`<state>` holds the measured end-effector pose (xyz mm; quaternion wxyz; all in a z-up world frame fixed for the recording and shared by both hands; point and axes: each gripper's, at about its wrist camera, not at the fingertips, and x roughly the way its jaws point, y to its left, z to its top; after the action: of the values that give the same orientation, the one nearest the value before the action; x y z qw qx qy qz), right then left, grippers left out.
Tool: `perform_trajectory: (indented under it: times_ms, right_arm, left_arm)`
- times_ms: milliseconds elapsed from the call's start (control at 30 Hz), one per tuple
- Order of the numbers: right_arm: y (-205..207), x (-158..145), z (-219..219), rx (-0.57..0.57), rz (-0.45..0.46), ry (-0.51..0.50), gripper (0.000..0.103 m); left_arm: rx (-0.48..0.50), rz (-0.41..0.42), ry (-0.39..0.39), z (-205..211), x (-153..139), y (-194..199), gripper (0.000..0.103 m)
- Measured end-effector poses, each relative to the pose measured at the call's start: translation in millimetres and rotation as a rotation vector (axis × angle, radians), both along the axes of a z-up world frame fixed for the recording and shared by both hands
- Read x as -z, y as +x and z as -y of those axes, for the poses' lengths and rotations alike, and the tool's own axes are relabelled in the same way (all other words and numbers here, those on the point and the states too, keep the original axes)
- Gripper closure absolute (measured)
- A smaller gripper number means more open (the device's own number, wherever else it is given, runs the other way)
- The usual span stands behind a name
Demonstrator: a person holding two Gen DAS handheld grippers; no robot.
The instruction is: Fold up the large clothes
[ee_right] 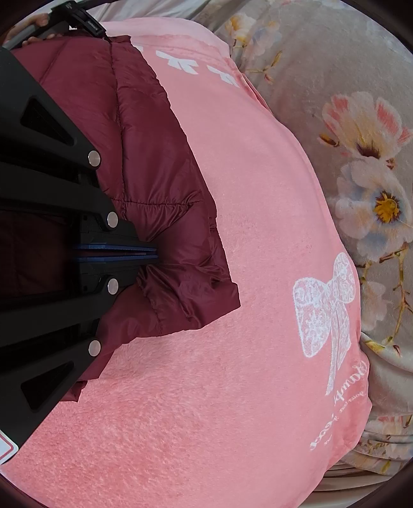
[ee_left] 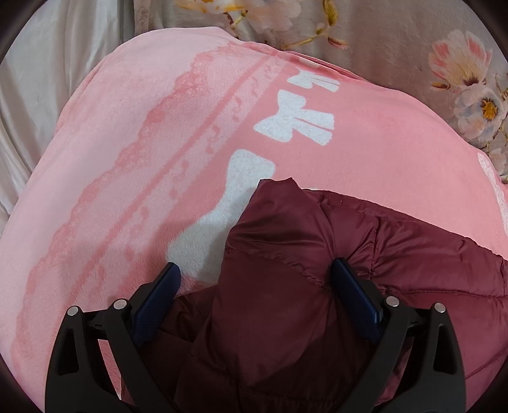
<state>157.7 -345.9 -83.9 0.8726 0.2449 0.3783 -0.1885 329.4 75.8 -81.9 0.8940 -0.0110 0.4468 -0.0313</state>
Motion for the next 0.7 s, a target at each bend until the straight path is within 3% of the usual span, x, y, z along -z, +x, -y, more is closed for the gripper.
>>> perform_trajectory:
  times_ms: [700]
  right_arm:
    - [1.0,-0.3,2.2,0.009,0.007,0.015,0.103]
  left_arm:
    - [-0.006,-0.006,-0.009,-2.0,1.3,2.6,0.006]
